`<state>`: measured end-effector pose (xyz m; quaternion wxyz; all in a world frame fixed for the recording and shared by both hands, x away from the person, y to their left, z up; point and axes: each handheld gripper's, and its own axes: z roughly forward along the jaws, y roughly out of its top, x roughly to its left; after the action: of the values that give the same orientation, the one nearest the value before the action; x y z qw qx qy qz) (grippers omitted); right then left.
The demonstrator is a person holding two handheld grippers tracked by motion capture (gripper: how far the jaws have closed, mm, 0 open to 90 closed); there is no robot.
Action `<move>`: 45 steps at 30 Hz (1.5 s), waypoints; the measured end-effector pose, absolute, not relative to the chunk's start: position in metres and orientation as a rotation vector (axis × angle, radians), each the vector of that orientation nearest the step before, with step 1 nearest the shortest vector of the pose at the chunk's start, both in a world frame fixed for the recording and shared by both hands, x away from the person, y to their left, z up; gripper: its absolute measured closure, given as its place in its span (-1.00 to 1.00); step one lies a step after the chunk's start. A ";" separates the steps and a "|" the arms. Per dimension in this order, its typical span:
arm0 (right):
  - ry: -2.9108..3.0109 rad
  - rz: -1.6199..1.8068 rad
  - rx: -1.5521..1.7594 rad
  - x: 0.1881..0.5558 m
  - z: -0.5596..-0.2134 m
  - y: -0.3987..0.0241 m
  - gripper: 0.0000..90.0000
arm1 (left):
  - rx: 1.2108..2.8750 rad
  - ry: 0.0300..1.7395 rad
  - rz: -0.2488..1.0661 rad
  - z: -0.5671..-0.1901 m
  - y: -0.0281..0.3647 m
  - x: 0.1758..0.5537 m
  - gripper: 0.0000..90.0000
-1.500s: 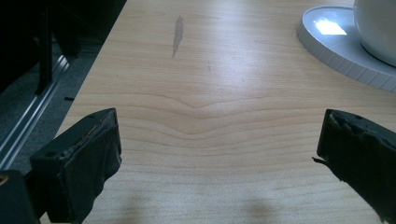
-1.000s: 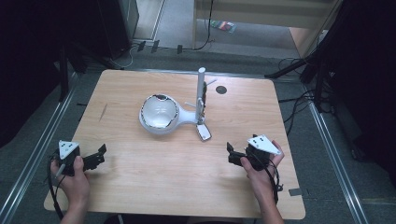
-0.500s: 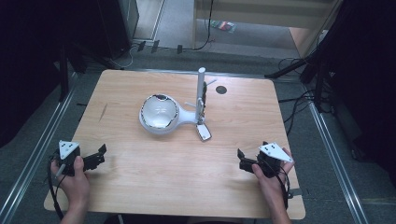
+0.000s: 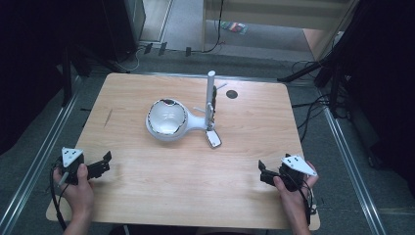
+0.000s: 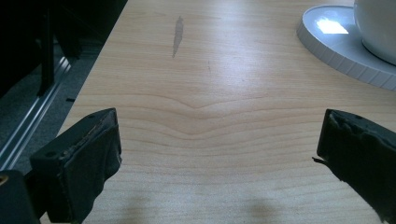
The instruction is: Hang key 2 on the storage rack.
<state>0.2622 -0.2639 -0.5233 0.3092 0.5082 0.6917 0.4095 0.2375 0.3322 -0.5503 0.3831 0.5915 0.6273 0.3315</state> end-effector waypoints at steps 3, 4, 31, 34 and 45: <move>1.814 1.070 1.364 0.258 -0.525 -0.273 -0.97 | 1.510 1.599 0.847 -0.550 0.332 0.237 -1.00; 1.814 1.070 1.364 0.258 -0.525 -0.273 -0.97 | 1.510 1.599 0.848 -0.550 0.332 0.237 -1.00; 1.741 1.006 1.516 0.218 -0.541 -0.345 -0.96 | 1.498 1.597 0.877 -0.550 0.330 0.236 -1.00; 1.719 1.009 1.537 0.218 -0.541 -0.349 -0.96 | 1.493 1.596 0.881 -0.550 0.330 0.236 -1.00; 1.726 1.018 1.566 0.217 -0.544 -0.352 -0.96 | 1.492 1.593 0.865 -0.550 0.331 0.235 -1.00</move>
<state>0.2173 -0.3515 -0.5438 0.2948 0.5883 0.6486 0.3826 0.2353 0.3314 -0.5501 0.3865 0.5861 0.6258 0.3397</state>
